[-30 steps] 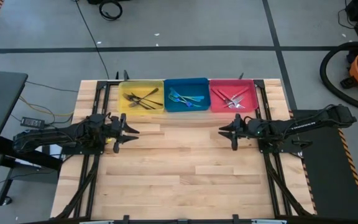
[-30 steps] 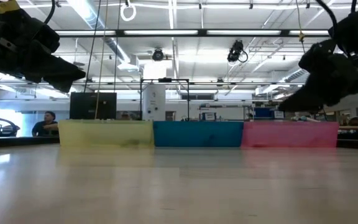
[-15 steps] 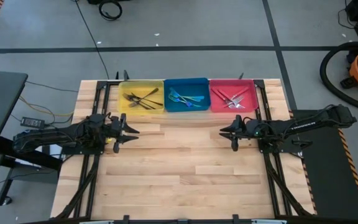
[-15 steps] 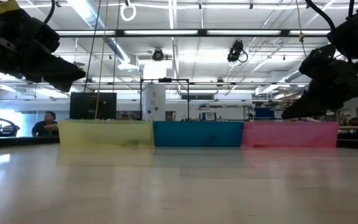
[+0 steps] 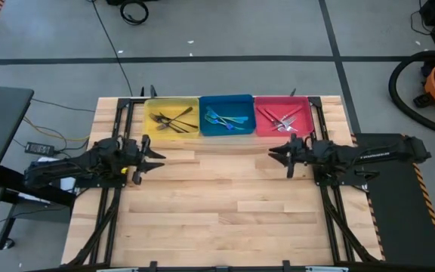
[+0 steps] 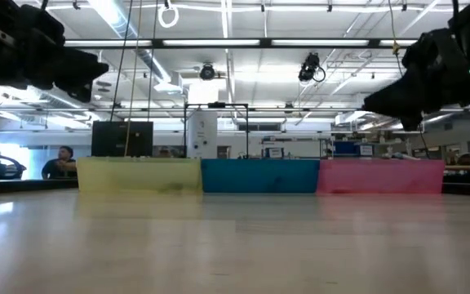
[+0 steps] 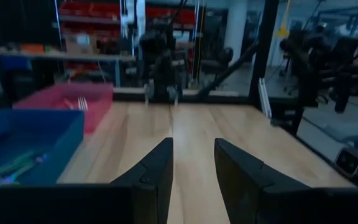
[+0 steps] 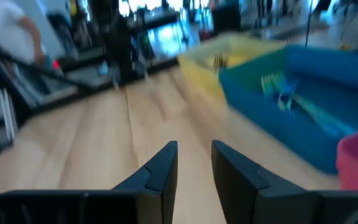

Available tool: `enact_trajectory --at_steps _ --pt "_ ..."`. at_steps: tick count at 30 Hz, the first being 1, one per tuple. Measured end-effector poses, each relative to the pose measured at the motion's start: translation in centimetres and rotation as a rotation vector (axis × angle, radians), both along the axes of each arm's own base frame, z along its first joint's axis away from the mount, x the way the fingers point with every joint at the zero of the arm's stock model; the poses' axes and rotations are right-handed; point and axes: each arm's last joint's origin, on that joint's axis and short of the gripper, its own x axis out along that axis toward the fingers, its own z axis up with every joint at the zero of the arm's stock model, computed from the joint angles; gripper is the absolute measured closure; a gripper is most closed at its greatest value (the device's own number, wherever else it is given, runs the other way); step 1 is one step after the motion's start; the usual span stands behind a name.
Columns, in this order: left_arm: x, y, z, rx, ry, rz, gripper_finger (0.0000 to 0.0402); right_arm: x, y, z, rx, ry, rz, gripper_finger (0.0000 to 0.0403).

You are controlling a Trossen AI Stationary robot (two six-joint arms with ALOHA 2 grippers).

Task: Sort silverware by color (type)
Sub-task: Return to Home Position

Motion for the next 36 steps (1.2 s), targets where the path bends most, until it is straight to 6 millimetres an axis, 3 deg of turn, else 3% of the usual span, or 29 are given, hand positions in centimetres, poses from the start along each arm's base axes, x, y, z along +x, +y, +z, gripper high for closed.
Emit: enact_trajectory --at_steps 11,36 --pt "-0.6 0.5 0.6 0.017 -0.074 0.064 0.0283 -1.6 -1.0 2.4 -0.014 -0.254 -0.092 0.0297" --pt "-0.6 0.6 0.6 0.018 -0.073 0.073 0.0283 -3.1 -1.1 4.0 -0.031 -0.448 -0.119 0.0297"
